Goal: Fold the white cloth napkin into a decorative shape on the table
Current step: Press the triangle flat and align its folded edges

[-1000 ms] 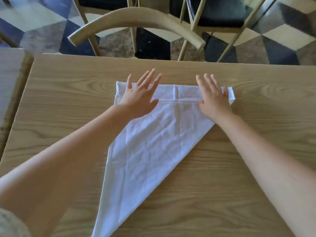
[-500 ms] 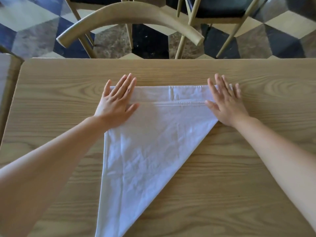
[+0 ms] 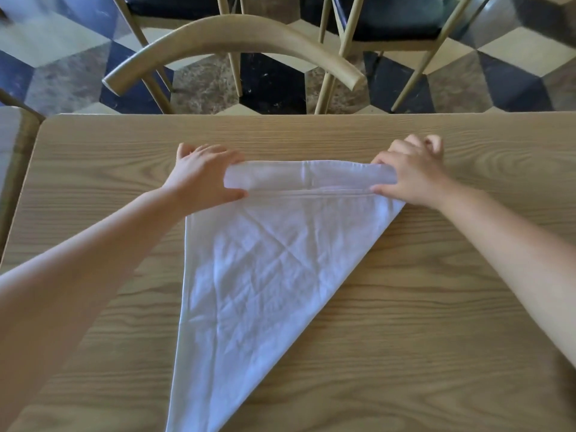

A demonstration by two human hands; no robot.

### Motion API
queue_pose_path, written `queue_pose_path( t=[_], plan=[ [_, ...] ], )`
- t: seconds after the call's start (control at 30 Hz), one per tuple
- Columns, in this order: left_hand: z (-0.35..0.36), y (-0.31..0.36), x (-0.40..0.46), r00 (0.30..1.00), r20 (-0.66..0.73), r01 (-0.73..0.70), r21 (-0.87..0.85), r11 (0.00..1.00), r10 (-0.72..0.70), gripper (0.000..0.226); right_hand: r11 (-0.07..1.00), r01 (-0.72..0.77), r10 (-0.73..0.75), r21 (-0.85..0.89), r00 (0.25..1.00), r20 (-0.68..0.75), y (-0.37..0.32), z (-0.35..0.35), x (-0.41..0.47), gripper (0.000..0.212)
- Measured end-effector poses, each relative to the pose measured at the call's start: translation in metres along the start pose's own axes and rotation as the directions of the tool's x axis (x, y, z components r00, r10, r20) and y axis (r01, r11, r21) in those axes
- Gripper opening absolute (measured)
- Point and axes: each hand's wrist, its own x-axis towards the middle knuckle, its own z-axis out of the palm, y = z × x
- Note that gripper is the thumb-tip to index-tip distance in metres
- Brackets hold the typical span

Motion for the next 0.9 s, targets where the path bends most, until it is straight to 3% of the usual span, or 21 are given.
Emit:
queue_pose_path(
  t=[0.13,0.27,0.4,0.53,0.7,0.8,0.9],
  plan=[
    [-0.001,0.004,-0.002,0.99,-0.094,-0.107,-0.019,0.994,0.105,0.026,0.982,0.186,-0.19,-0.04,0.965,-0.179,0.004,0.001,-0.002,0.007],
    [0.002,0.007,-0.014,0.963,-0.12,-0.247,-0.04,0.968,0.241,0.022,0.948,0.318,-0.319,-0.037,0.932,-0.171,0.012,0.004,-0.015,0.03],
    [0.016,0.002,-0.03,0.93,-0.128,-0.329,0.136,0.935,0.346,0.038,0.923,0.382,-0.384,-0.043,0.911,-0.151,0.016,0.014,-0.031,0.041],
    [0.03,-0.005,-0.054,0.924,-0.192,-0.296,0.183,0.937,0.33,0.033,0.933,0.352,-0.359,-0.07,0.912,-0.197,0.018,0.029,-0.049,0.042],
    [0.035,-0.003,-0.089,0.938,-0.214,-0.227,0.211,0.951,0.272,0.045,0.979,0.204,-0.203,-0.022,0.951,-0.235,0.005,0.033,-0.068,0.044],
    [0.031,0.026,-0.082,0.955,-0.286,-0.023,0.174,0.984,0.073,0.036,0.999,-0.016,0.004,-0.029,0.931,-0.365,-0.018,0.031,-0.059,0.029],
    [0.038,0.067,-0.053,0.973,-0.221,0.086,0.054,0.995,-0.072,0.042,0.978,-0.207,0.205,0.039,0.893,-0.4,-0.047,0.036,-0.036,0.02]
  ],
)
